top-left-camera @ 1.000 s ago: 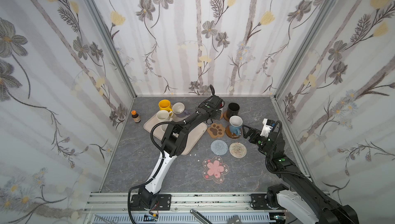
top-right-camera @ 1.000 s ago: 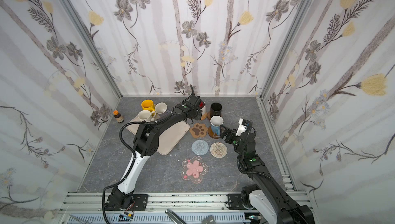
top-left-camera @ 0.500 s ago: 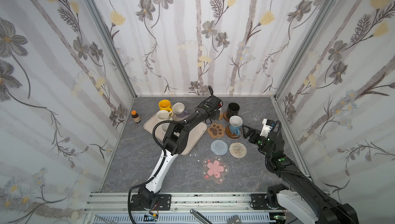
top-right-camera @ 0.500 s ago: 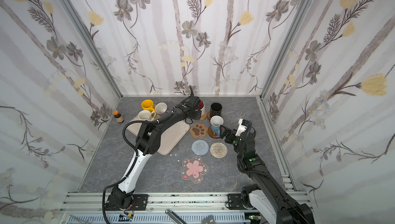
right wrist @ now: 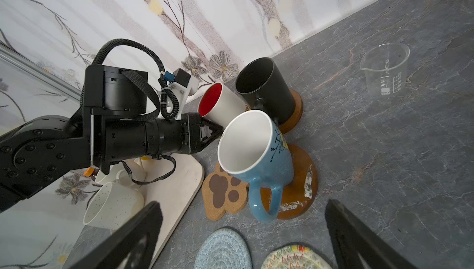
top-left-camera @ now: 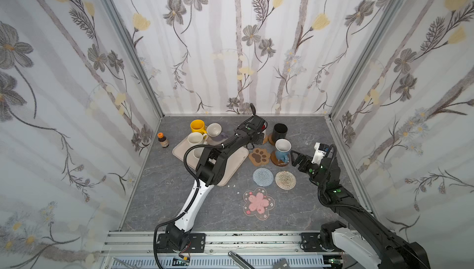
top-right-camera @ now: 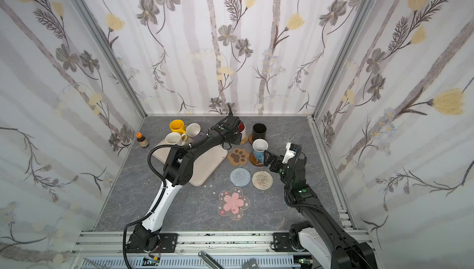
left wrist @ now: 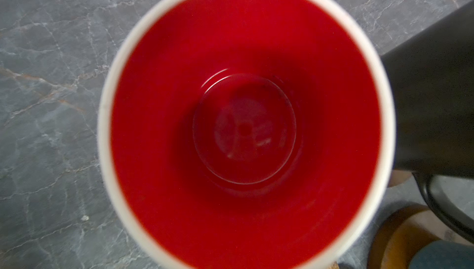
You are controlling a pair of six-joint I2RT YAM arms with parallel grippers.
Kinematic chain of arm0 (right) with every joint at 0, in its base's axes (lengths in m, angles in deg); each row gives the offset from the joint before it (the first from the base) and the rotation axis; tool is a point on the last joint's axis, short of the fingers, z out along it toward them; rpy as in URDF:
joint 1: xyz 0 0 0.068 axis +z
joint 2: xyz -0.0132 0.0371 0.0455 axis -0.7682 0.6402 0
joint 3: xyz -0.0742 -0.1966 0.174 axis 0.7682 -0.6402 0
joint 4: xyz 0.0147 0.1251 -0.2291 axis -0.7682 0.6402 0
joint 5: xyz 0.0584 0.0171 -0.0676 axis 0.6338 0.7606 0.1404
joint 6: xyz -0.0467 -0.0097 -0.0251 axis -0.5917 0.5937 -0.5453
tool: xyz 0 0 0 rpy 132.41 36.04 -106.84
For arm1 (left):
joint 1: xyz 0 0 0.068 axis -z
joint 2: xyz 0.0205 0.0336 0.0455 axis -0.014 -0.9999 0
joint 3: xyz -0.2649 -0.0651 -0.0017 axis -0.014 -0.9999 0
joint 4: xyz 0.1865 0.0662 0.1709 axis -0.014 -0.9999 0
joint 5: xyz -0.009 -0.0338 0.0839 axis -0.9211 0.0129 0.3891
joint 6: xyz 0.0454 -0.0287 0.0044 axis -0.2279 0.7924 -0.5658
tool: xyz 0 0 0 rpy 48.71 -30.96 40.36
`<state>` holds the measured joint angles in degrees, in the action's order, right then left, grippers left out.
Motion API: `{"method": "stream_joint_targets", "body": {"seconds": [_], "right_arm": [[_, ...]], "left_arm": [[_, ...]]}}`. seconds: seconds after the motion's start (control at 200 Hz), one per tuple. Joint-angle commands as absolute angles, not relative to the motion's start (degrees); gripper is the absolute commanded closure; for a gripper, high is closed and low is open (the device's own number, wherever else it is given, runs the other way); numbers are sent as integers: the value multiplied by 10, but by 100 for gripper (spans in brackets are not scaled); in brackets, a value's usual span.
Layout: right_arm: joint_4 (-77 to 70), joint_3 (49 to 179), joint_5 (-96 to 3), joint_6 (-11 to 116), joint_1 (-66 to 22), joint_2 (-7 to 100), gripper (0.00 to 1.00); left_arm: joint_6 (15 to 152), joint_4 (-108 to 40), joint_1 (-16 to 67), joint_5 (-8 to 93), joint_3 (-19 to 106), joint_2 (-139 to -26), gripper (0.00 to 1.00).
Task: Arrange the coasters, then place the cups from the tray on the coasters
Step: 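Lift the red-lined mug with the left gripper and carry it toward the black mug, then lower the red-lined mug onto the woven coaster and open the left gripper, then raise the left gripper and move it back over the tray of mugs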
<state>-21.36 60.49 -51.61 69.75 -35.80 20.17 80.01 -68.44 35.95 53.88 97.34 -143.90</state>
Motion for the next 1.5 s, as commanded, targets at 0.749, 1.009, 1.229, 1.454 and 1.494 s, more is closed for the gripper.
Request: {"method": "stream_joint_targets", "body": {"seconds": [0.749, 1.009, 1.229, 1.454, 1.494], "right_arm": [[-186, 638, -500, 654, -350, 176, 0], [-118, 709, -549, 616, -273, 192, 0], [-90, 774, -558, 613, -201, 253, 0], [-93, 805, -562, 616, -163, 305, 0], [-95, 825, -562, 616, -159, 315, 0]], "left_arm": [[826, -663, 359, 569, 945, -1303, 28], [843, -663, 358, 617, 814, -1161, 27], [875, -642, 334, 653, 637, -1025, 38], [882, -623, 275, 639, 496, -912, 48], [876, -624, 269, 641, 484, -902, 45]]}}
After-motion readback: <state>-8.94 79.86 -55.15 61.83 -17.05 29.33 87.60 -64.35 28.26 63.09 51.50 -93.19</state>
